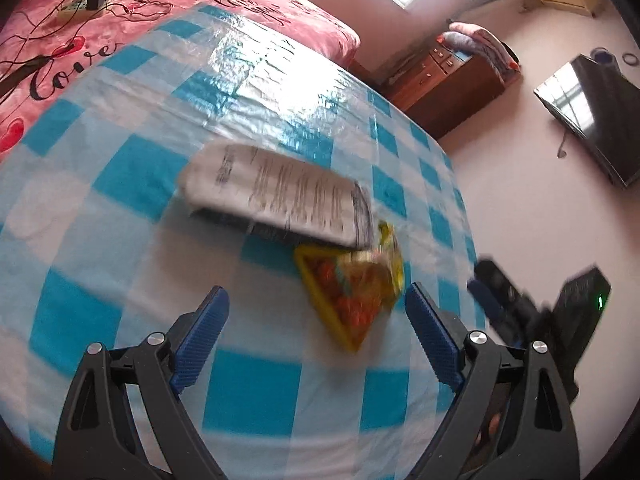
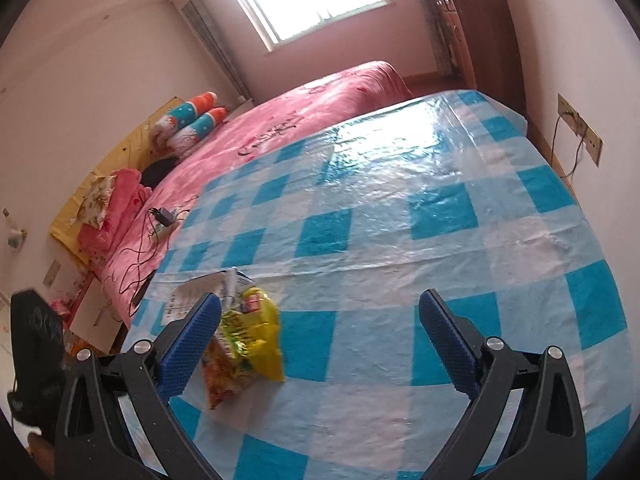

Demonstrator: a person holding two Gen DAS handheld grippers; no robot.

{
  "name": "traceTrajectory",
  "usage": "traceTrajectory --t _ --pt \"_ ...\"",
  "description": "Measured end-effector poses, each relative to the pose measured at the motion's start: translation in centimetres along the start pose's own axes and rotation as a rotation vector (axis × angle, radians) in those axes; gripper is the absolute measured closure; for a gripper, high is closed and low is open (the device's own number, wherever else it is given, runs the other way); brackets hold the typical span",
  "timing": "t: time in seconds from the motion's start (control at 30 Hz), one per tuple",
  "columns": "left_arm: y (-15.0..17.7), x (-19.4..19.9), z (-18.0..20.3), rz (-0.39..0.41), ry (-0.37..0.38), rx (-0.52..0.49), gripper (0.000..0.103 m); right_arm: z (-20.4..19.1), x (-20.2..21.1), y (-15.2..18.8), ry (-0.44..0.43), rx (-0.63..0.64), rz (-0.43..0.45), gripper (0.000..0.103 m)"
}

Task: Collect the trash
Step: 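Move both tools back over the table toward the milk carton and snack bag, then grasp the white paper milk carton with the left tool while the right tool grasps the yellow snack bag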

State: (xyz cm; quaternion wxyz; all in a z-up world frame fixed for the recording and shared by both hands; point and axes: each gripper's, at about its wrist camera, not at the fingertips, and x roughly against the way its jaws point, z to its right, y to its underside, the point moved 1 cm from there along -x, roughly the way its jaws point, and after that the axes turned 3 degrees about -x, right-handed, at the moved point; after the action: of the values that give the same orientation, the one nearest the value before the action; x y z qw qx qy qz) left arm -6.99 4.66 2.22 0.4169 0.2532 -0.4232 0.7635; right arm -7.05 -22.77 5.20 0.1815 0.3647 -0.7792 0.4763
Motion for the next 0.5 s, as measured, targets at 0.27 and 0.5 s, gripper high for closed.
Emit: traceTrajectory --t 0.27,0.5 --pt "-3.4 -3.0 0.6 0.024 0.001 0.070 0.013 -1.4 -0.3 0.1 -0.004 0.080 -0.024 0.005" --pt "-5.8 -5.1 0.5 0.016 -0.054 0.066 0.013 -2.4 -1.0 0.4 -0.032 0.128 -0.053 0.005"
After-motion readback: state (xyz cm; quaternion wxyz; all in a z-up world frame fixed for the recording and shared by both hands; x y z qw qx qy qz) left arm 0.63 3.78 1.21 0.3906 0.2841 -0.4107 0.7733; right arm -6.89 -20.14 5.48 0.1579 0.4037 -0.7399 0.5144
